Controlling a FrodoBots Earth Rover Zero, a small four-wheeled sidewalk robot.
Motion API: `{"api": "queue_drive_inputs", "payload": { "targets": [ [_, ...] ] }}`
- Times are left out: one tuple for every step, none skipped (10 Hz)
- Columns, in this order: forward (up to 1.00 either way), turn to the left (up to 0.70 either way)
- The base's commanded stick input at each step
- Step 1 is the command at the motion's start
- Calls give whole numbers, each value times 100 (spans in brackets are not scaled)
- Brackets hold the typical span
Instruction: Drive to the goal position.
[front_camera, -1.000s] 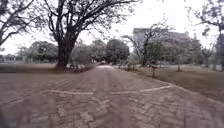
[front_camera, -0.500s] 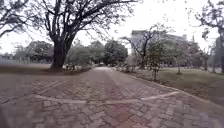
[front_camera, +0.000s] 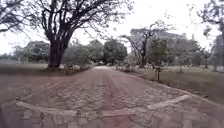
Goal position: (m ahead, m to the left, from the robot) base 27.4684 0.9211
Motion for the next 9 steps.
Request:
{"api": "queue_drive_inputs", "payload": {
  "targets": [
    [70,0],
    [70,0],
    [70,0],
    [70,0],
    [70,0],
    [70,0],
    [70,0],
    [70,0],
    [70,0]
  ]
}}
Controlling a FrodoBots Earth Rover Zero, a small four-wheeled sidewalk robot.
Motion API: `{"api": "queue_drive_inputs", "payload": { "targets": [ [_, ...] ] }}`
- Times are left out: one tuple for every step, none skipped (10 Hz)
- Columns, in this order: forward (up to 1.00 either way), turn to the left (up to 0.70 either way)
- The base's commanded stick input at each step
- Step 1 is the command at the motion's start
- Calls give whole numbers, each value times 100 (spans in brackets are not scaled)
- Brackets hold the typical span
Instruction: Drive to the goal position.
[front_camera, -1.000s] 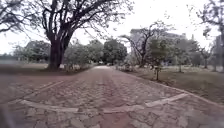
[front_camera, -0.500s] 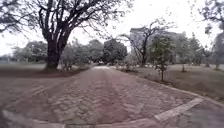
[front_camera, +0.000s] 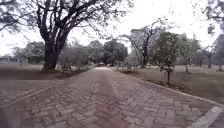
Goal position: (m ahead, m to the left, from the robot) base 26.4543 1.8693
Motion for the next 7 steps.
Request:
{"api": "queue_drive_inputs", "payload": {
  "targets": [
    [70,0],
    [70,0],
    [70,0],
    [70,0],
    [70,0],
    [70,0],
    [70,0]
  ]
}}
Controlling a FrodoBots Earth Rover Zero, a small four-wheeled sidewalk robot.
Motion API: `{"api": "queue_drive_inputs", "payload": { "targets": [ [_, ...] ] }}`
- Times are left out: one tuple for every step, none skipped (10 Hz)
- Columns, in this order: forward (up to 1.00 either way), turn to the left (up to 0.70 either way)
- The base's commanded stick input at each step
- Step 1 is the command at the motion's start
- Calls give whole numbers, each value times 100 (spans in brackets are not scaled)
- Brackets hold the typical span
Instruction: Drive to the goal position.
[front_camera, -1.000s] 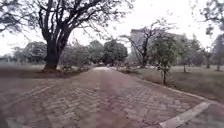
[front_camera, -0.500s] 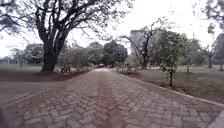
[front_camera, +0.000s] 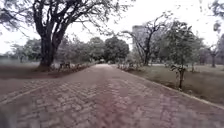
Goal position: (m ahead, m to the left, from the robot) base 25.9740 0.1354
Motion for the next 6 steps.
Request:
{"api": "queue_drive_inputs", "payload": {
  "targets": [
    [70,0],
    [70,0],
    [70,0],
    [70,0],
    [70,0],
    [70,0]
  ]
}}
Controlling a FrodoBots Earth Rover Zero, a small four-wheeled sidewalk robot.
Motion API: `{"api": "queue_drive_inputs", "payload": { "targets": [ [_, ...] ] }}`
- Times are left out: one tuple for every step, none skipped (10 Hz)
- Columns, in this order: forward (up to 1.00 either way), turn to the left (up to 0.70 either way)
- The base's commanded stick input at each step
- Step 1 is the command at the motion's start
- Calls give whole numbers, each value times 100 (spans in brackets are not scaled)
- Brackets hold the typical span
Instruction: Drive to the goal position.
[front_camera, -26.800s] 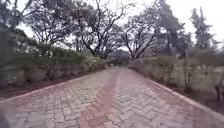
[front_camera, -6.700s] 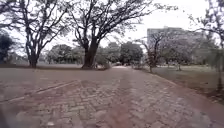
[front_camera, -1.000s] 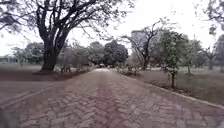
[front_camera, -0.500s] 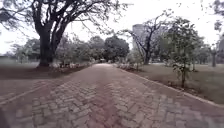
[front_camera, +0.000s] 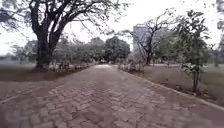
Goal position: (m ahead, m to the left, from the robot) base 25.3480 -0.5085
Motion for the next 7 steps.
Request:
{"api": "queue_drive_inputs", "payload": {
  "targets": [
    [70,0],
    [70,0],
    [70,0],
    [70,0],
    [70,0],
    [70,0],
    [70,0]
  ]
}}
